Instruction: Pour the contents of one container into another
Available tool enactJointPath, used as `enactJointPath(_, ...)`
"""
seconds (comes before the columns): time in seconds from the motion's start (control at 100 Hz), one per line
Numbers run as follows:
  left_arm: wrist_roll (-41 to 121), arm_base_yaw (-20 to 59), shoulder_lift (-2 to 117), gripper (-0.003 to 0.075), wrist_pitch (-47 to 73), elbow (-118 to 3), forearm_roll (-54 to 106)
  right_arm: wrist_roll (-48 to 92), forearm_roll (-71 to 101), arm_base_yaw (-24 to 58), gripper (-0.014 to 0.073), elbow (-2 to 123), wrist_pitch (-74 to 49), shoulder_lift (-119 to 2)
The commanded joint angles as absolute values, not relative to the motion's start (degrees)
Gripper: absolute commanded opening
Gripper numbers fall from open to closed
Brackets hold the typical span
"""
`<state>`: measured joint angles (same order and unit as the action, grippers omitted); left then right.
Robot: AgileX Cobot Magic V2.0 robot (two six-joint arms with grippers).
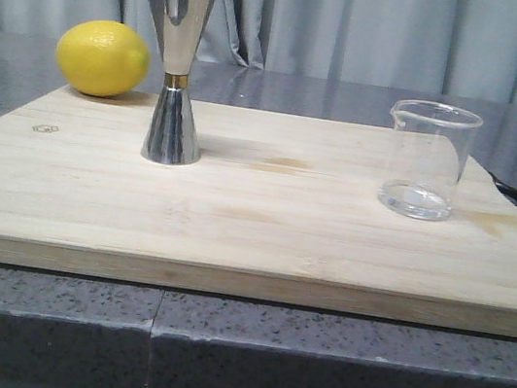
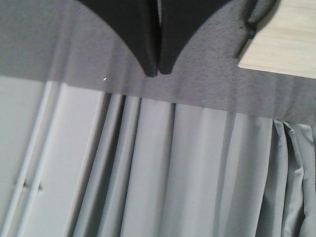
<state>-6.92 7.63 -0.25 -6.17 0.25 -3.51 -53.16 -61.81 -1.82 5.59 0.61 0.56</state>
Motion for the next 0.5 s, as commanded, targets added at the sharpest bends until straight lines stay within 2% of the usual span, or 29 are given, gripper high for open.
enactJointPath(0.0,-7.55,8.03,-1.75,-0.0019,-10.47,2.39,-3.47,-53.12,-50.39,-1.84,-0.0073,6.46,0.88,0.02)
enactJointPath(0.1,-7.55,8.03,-1.75,-0.0019,-10.47,2.39,-3.47,-45.40,-38.05,-0.93,-0.0073,6.01,-0.34,0.63)
enactJointPath(0.31,-7.55,8.03,-1.75,-0.0019,-10.47,2.39,-3.47,-9.99,-9.73,0.84,-0.0073,4.36,-1.34,1.30)
enactJointPath(0.49,-7.55,8.03,-1.75,-0.0019,-10.47,2.39,-3.47,-7.65,-5.57,0.95,-0.0073,1.03,0.73,1.64)
